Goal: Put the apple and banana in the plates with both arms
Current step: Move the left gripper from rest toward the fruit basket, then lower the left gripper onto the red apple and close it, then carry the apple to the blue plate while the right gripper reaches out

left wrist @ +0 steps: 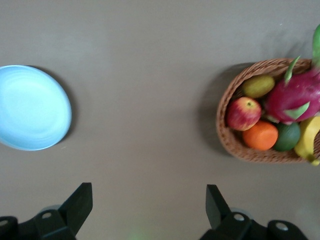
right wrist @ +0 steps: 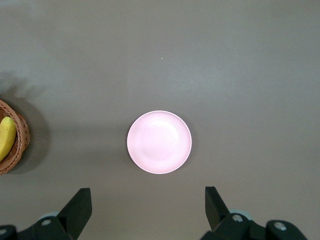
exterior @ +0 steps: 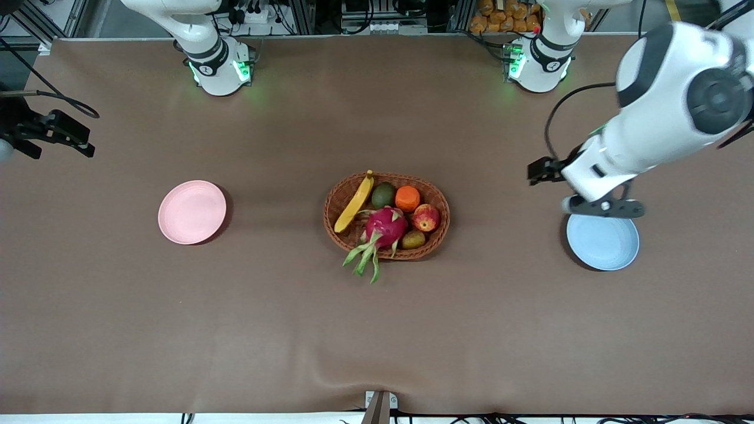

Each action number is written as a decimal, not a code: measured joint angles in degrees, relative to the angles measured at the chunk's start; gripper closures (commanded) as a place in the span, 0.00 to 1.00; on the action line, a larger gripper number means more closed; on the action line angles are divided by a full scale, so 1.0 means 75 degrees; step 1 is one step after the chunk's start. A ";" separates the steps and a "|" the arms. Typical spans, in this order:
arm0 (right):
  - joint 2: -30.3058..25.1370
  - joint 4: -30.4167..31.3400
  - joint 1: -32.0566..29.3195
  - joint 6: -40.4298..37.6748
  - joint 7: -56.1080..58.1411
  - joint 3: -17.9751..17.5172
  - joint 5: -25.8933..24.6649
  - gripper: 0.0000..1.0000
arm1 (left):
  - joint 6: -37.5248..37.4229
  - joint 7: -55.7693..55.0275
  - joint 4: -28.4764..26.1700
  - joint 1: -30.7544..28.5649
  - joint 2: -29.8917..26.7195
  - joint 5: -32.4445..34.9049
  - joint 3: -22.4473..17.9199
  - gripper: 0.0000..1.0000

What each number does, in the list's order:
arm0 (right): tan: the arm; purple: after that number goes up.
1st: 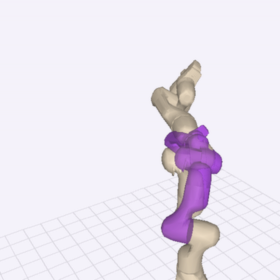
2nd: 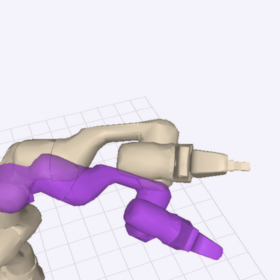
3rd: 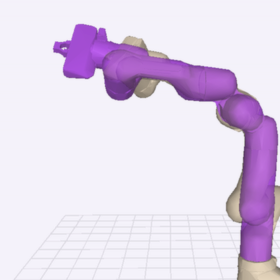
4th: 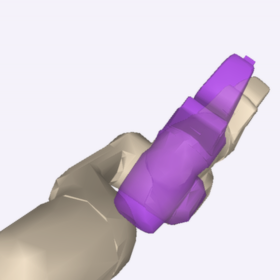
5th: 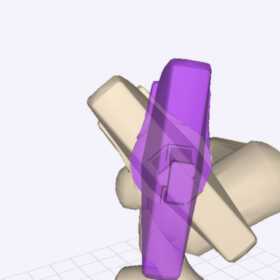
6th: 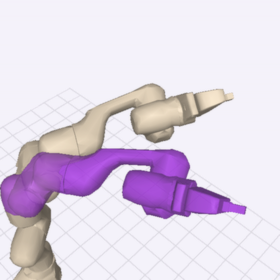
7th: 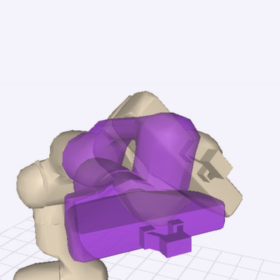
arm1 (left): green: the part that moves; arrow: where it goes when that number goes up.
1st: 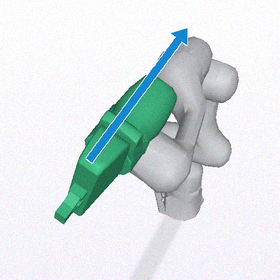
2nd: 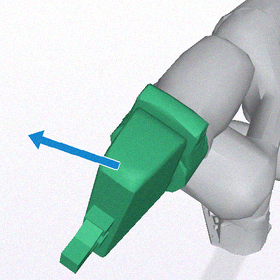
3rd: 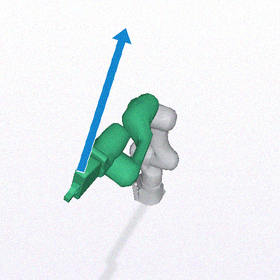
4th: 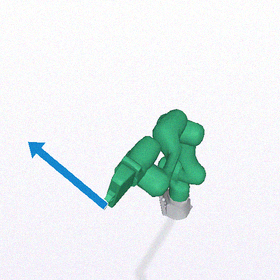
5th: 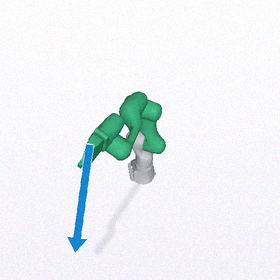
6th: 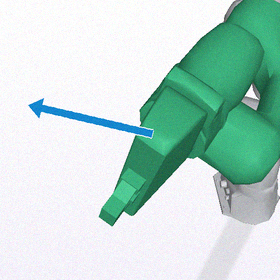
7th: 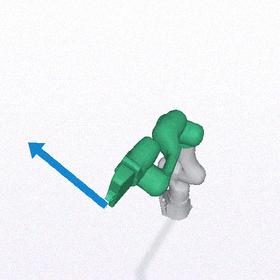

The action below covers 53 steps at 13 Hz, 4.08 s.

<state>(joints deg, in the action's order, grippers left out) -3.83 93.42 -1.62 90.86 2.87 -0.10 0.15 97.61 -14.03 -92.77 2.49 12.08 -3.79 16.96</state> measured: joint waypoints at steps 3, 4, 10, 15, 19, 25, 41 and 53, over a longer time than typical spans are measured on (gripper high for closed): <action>0.0000 -0.0002 0.0013 0.0000 0.0001 -0.0010 0.0005 0.00 | 0.0788 -0.0538 -0.0026 0.0678 0.0781 0.0000 0.0073 0.00; 0.0000 -0.0002 0.0014 0.0000 0.0001 -0.0012 0.0005 0.00 | 0.1112 -0.0838 -0.0024 0.0953 0.1007 0.0000 0.0078 0.00; 0.0010 -0.0002 0.0012 -0.0005 0.0001 -0.0004 0.0005 0.00 | 0.2919 -0.1872 -0.0017 0.1687 0.2280 0.0002 0.0077 0.00; 0.0155 -0.0001 0.0011 -0.0021 0.0001 0.0000 0.0005 0.00 | 0.3716 -0.2434 0.0014 0.2125 0.2937 0.0052 0.0037 0.00; 0.0247 -0.0001 0.0000 -0.0048 0.0001 0.0016 0.0005 0.00 | 0.3728 -0.2940 0.0036 0.2299 0.3217 0.0121 0.0021 0.00; 0.0256 -0.0001 0.0000 -0.0051 0.0001 0.0016 0.0005 0.00 | 0.3736 -0.3299 0.0056 0.2649 0.3448 0.0970 0.0012 0.00; 0.0256 -0.0002 -0.0004 -0.0051 0.0001 0.0022 0.0005 0.00 | 0.3578 -0.3299 -0.0062 0.2746 0.3653 0.1389 -0.0046 0.27; 0.0256 -0.0013 0.0079 -0.0055 0.0025 -0.0012 0.0015 0.00 | 0.2200 -0.3563 0.0519 0.2581 0.2682 0.1463 -0.0070 0.61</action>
<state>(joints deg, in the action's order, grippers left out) -1.91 93.32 -1.03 90.45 3.06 -0.20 0.27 114.11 -40.75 -88.87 21.85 32.20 7.18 16.44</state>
